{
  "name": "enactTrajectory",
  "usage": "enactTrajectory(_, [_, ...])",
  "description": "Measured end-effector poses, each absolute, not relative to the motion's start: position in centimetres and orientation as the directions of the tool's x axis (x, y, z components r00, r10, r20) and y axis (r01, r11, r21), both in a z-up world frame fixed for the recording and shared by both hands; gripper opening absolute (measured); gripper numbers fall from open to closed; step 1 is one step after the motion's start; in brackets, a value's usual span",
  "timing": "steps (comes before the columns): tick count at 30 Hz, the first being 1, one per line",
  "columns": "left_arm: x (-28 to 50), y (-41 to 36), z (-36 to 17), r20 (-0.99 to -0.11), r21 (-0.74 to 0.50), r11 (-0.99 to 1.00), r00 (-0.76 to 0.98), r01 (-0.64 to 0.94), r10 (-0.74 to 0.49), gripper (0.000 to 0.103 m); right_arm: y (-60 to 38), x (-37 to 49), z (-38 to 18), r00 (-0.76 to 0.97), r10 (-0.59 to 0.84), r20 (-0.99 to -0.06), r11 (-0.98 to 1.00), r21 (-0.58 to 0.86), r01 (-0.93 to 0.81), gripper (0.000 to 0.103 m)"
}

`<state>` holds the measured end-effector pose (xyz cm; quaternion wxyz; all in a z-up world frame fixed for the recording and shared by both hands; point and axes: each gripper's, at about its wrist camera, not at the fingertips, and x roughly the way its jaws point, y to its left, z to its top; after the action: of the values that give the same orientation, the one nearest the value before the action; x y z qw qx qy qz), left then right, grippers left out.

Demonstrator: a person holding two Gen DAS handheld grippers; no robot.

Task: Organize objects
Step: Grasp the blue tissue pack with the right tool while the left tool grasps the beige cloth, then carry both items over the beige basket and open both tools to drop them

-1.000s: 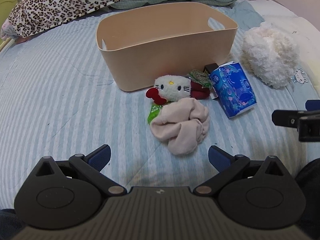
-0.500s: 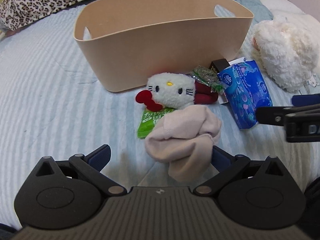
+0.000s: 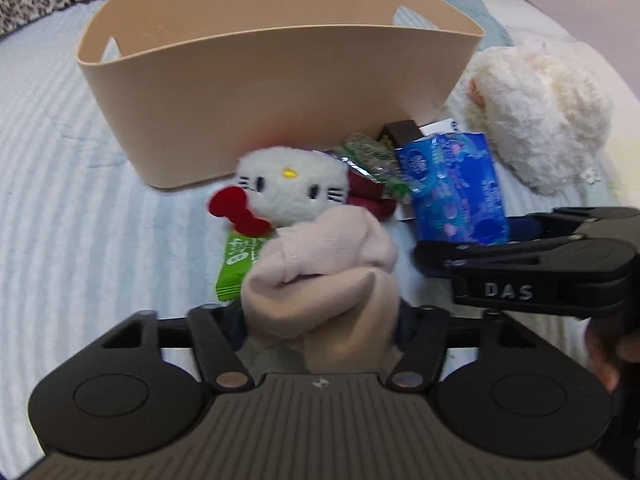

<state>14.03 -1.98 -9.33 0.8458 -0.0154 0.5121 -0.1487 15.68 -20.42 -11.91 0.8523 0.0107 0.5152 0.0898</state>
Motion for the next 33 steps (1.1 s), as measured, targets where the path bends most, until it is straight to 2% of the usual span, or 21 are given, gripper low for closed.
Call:
enactTrajectory(4, [13.8,-1.9,-9.0,-0.851,-0.199,0.950,0.438,0.241,-0.289,0.050,-20.6,15.1,-11.3,0.471,0.173,-0.865,0.982,0.114,-0.153,0.061])
enactTrajectory(9, [12.8,-1.1,-7.7,-0.846,-0.199,0.947,0.444,0.251,-0.295,0.043,-21.3,13.8,-10.0,0.489,0.193,-0.851,0.980,0.148,-0.130,0.060])
enactTrajectory(15, [11.3,1.0,-4.9,-0.822,-0.199,0.951,0.488,0.239,-0.294,0.042,-22.6,12.2,-6.8,0.553,0.221,-0.804,0.975,0.198,-0.102,0.060])
enactTrajectory(21, [10.9,2.3,-0.3,-0.746,-0.148,0.962,0.613,0.228,-0.260,0.042,-23.5,12.5,-2.5,0.640,0.227,-0.734,0.972,0.210,-0.104,0.060])
enactTrajectory(27, [13.1,2.5,3.2,-0.672,-0.088,0.971,0.706,0.220,-0.221,0.042,-23.0,14.5,0.2,0.697,0.220,-0.682,0.974,0.191,-0.120,0.060])
enactTrajectory(33, [17.1,2.0,4.2,-0.634,-0.027,0.982,0.756,0.188,-0.163,0.042,-22.5,17.3,2.1,0.732,0.224,-0.643,0.973,0.191,-0.130,0.060])
